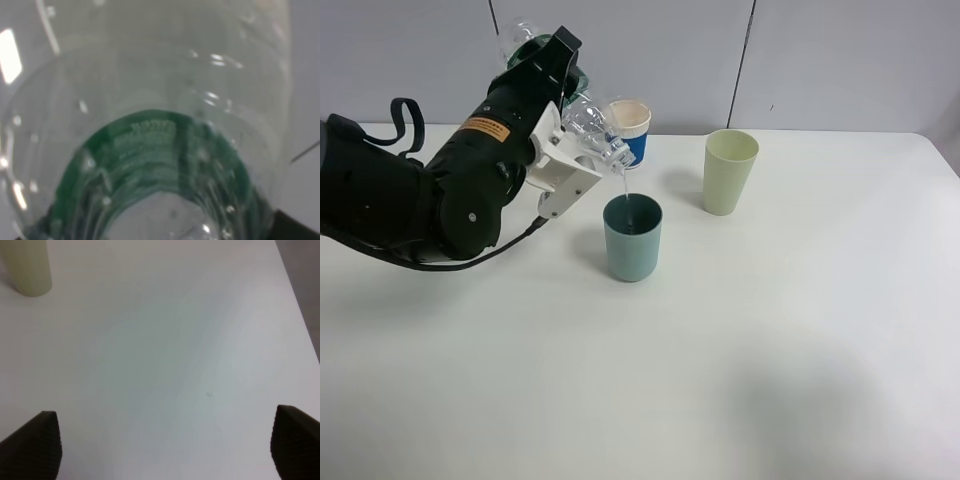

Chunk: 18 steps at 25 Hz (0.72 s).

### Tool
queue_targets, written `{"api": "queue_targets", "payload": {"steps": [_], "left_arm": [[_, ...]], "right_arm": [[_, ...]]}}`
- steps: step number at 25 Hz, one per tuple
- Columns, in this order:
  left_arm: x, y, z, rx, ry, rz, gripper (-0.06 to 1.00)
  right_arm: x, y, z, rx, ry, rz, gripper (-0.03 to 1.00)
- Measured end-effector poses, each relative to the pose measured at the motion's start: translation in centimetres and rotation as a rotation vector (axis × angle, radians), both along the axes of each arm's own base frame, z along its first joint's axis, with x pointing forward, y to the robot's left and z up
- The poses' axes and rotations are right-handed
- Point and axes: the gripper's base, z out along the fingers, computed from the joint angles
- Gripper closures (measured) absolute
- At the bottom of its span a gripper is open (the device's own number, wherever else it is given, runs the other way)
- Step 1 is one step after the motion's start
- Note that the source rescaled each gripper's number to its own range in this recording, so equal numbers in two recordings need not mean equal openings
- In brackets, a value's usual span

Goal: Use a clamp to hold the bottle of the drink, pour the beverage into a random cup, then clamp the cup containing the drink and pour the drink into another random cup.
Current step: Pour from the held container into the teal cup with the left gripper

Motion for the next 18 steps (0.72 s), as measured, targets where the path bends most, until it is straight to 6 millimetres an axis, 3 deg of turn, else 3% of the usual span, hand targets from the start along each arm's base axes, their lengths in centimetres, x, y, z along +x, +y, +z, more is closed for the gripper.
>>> {"api": "queue_targets", "payload": {"steps": [9,18], "left_arm": [[0.0,-0.1,0.1,-0.090,0.012,-0.027,0.94],[0.3,1.3,-2.2,-0.419,0.300,0.120,0.94]], "right_arm": [[0.0,0.0,0.0,0.000,0.000,0.000,0.45],[0.0,0.0,0.0,0.000,0.000,0.000,0.45]]}}
